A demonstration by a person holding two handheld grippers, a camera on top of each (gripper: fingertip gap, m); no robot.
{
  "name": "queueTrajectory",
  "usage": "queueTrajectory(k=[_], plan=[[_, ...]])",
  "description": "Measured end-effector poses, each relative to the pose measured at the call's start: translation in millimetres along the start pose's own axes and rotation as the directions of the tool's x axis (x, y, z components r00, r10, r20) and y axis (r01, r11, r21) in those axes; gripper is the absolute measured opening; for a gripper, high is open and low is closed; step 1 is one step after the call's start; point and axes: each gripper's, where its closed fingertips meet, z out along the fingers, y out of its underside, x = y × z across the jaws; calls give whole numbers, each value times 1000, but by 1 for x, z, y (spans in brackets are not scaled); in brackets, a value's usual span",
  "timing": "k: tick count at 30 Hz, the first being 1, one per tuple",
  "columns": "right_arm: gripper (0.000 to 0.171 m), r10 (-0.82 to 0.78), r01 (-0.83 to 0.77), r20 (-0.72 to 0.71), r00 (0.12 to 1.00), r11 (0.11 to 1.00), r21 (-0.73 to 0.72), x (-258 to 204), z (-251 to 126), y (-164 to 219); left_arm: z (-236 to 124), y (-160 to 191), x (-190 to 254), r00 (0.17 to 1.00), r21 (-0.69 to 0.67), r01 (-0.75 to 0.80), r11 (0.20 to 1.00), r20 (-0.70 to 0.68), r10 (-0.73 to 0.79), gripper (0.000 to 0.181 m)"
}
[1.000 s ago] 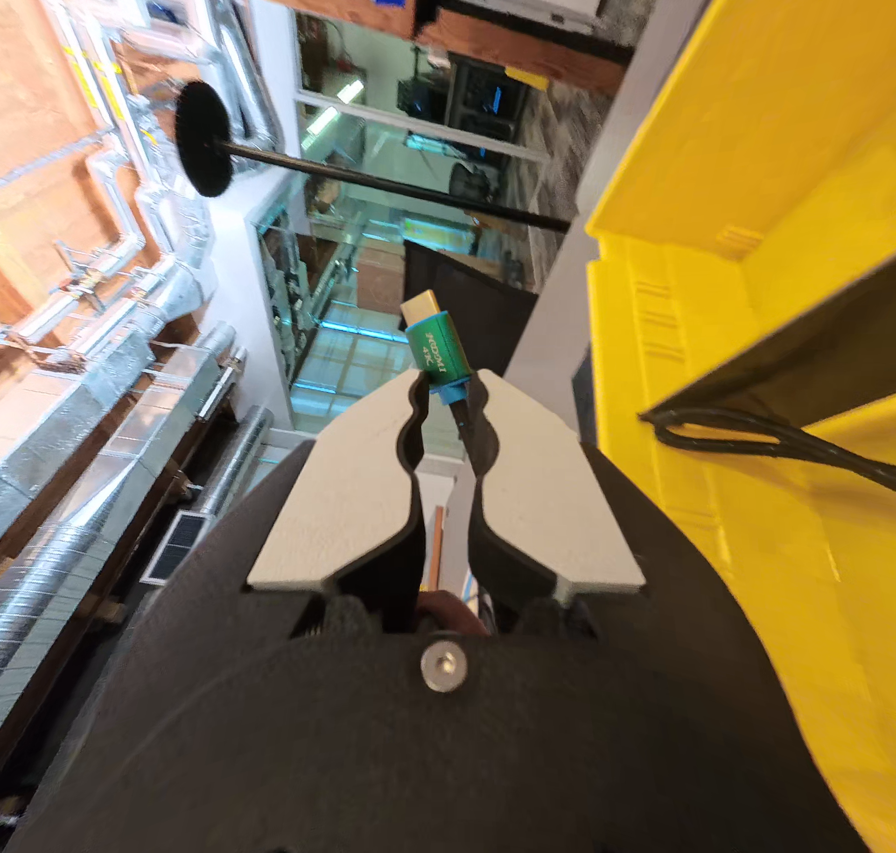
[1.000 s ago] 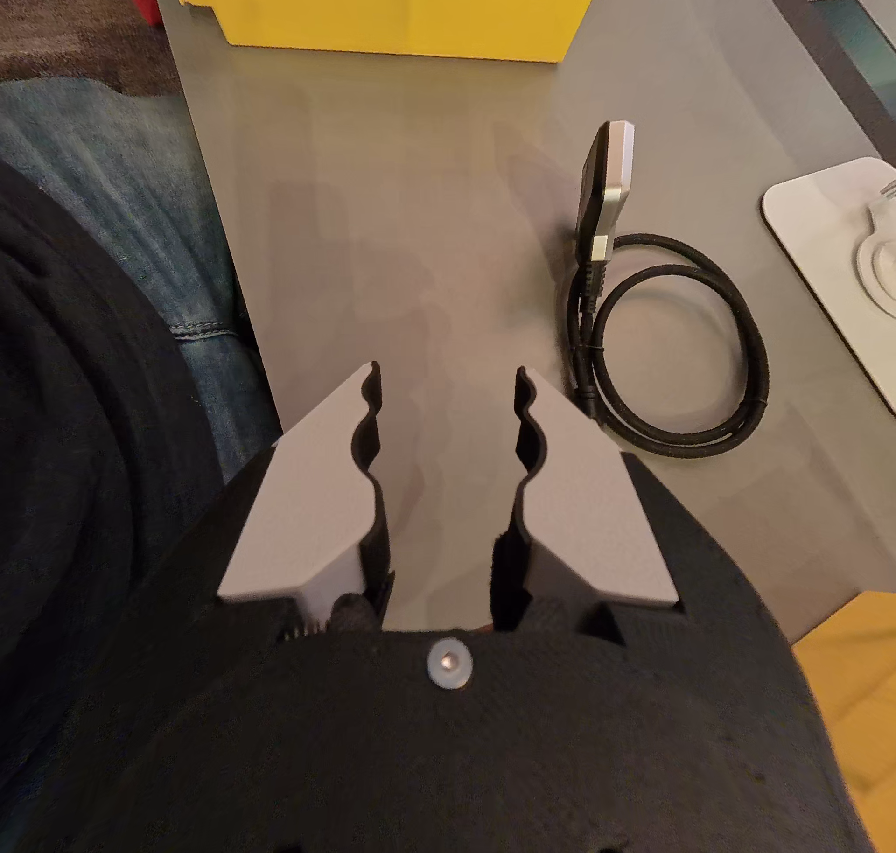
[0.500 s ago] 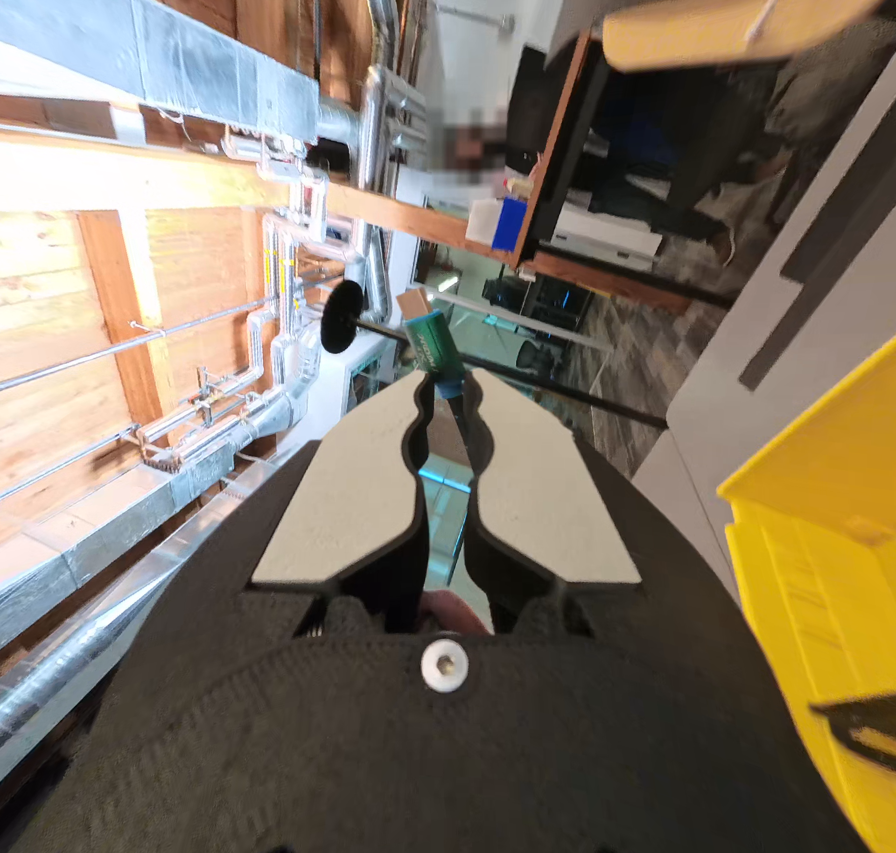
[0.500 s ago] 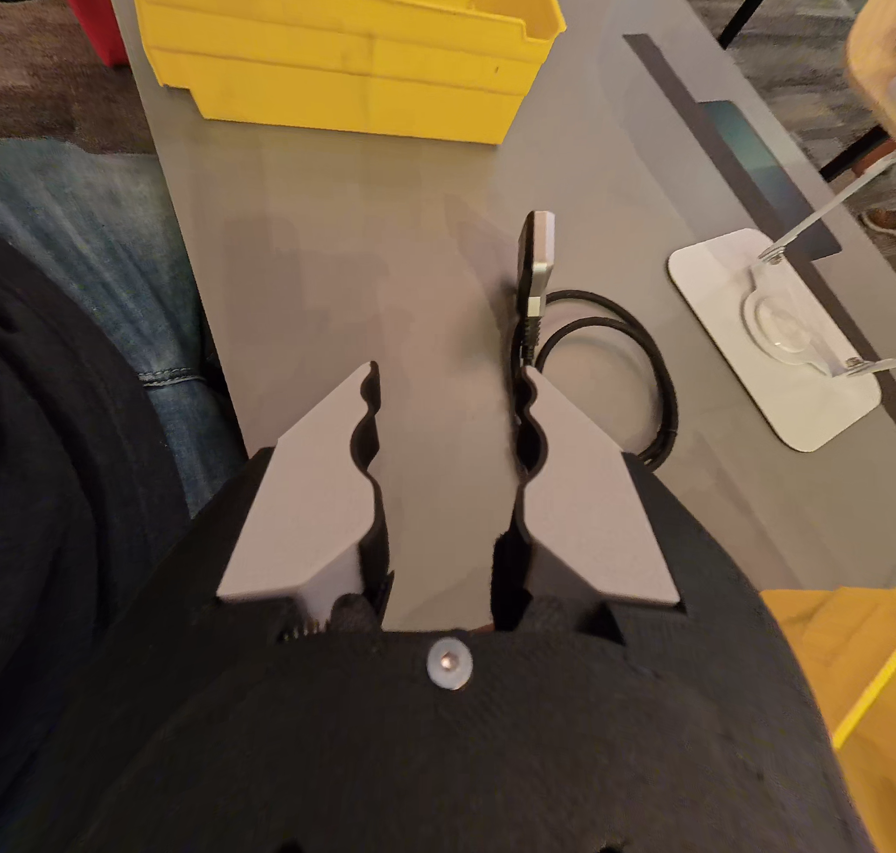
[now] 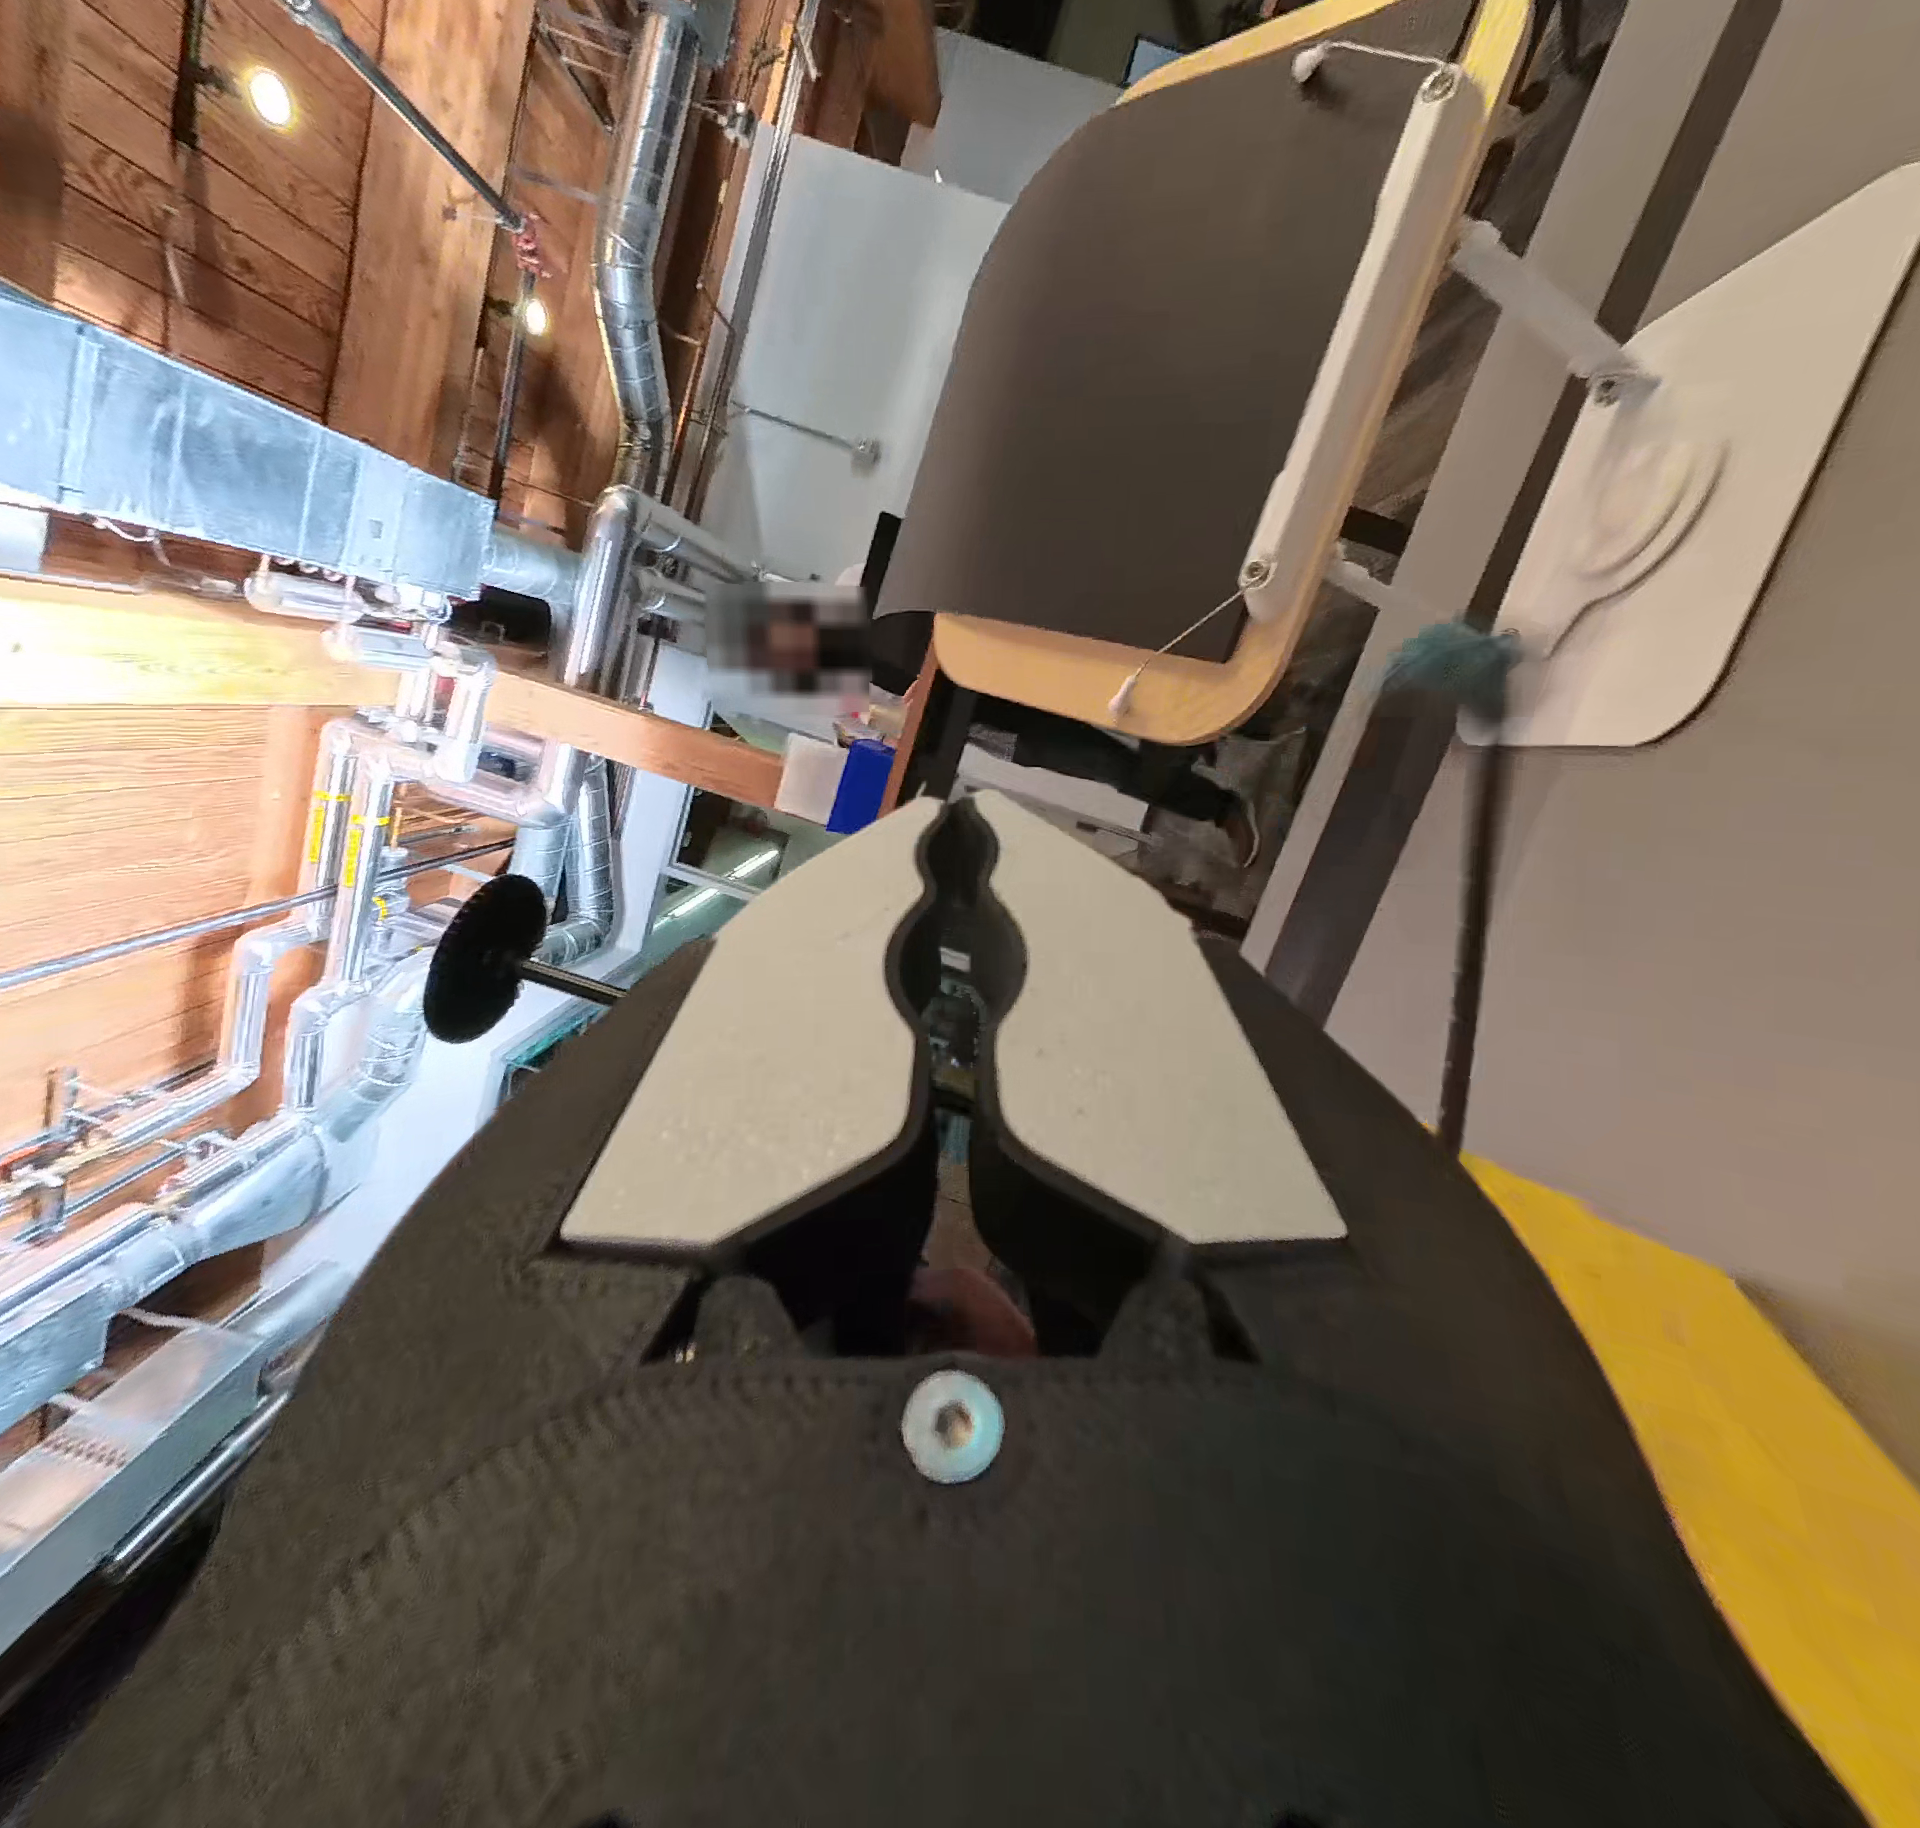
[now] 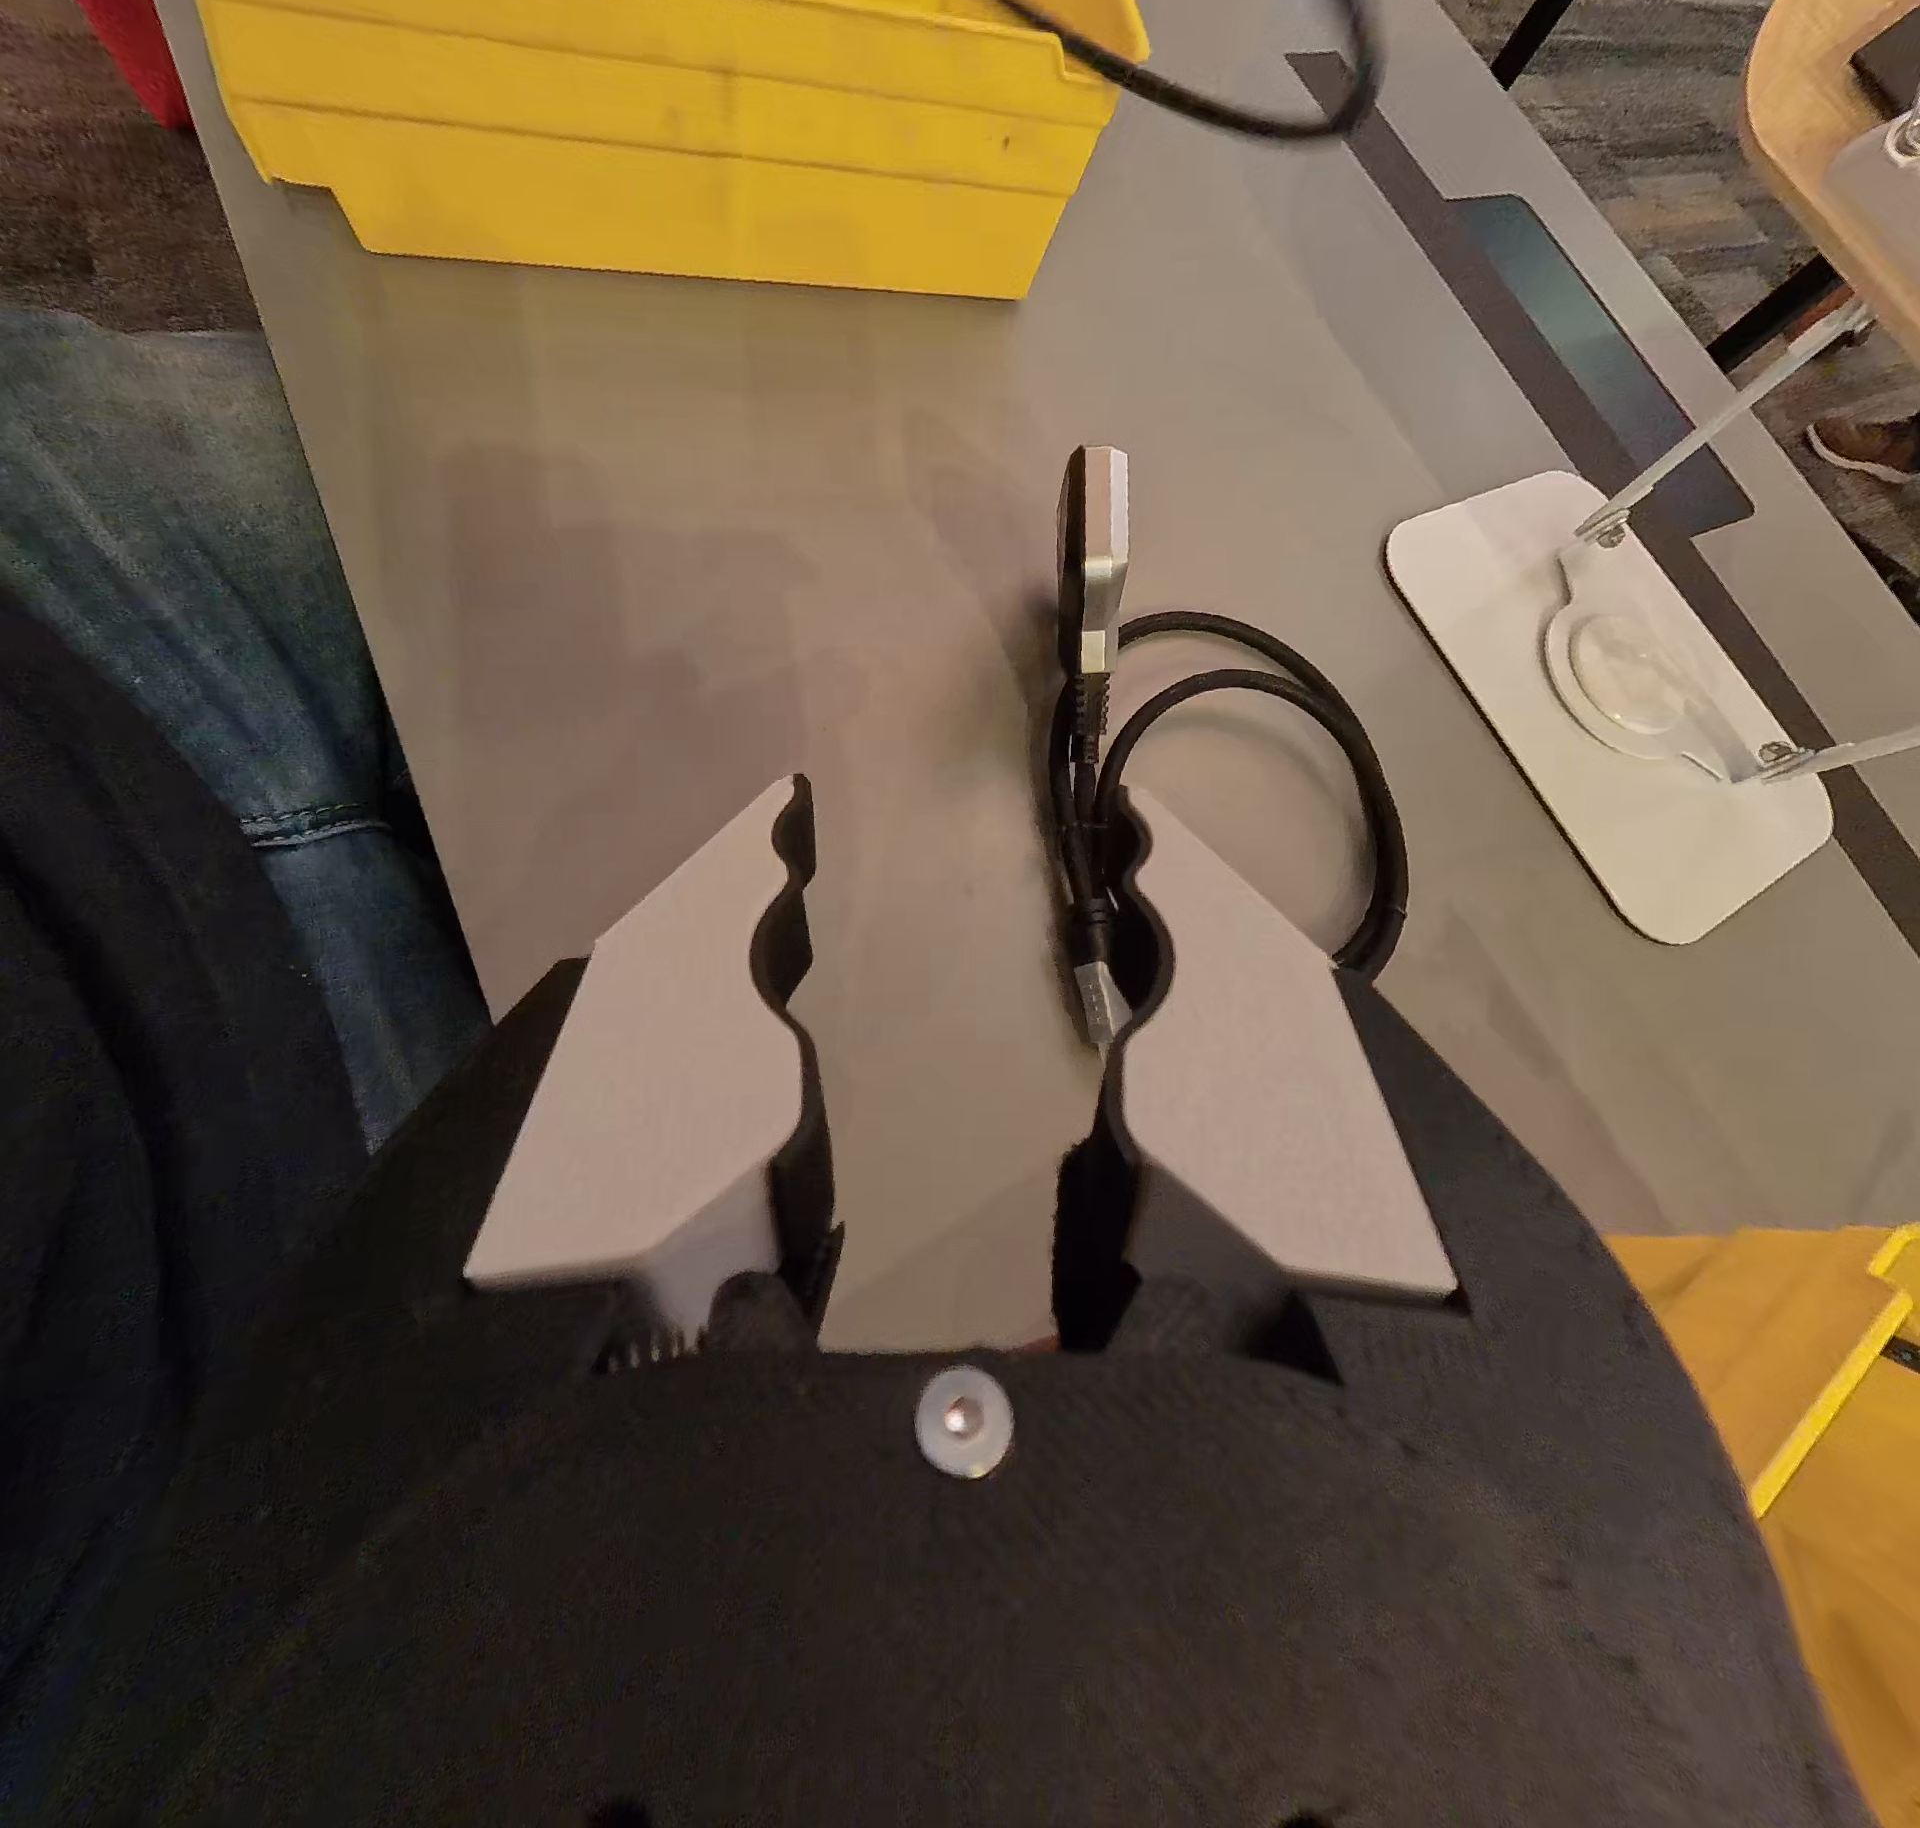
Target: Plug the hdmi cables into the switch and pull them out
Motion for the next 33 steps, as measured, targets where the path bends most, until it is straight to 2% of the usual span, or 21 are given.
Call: queueTrajectory(k=[5, 11, 16, 19, 21, 25, 27, 29, 33], plan=[[55, 2, -2, -2, 1000, 1000, -11, 7, 5, -2, 9, 0, 23, 998, 5, 22, 1000, -52, -22, 0], [59, 12, -11, 38, 999, 999, -40, 13, 21, -7, 2, 8, 55, 972, -31, 7, 999, -235, -15, 0], [67, -30, 46, 134, 990, 992, -120, -4, 52, -6, -18, 16, 72, 921, -94, 35, 995, -383, -69, 5], [61, -61, 76, 91, 994, 982, -174, 4, 75, 1, -39, 13, 85, 882, -137, 118, 984, -441, -167, 10], [64, -111, 128, 84, 990, 963, -236, 6, 90, 11, -49, 15, 87, 893, -158, 99, 982, -422, -158, 10], [53, -332, 325, 39, 942, 881, -343, 15, 110, 30, -67, 12, 96, 879, -165, 174, 971, -419, -229, 9], [35, -514, 471, 1, 858, 784, -404, 22, 114, 35, -71, 14, 96, 891, -154, 164, 974, -400, -214, 8], [25, -642, 583, -24, 766, 711, -392, 20, 117, 29, -74, 12, 97, 880, -152, 200, 968, -406, -245, 8], [16, -673, 605, -74, 736, 704, -372, 19, 116, 19, -74, 8, 90, 873, -141, 252, 957, -394, -288, 8]])
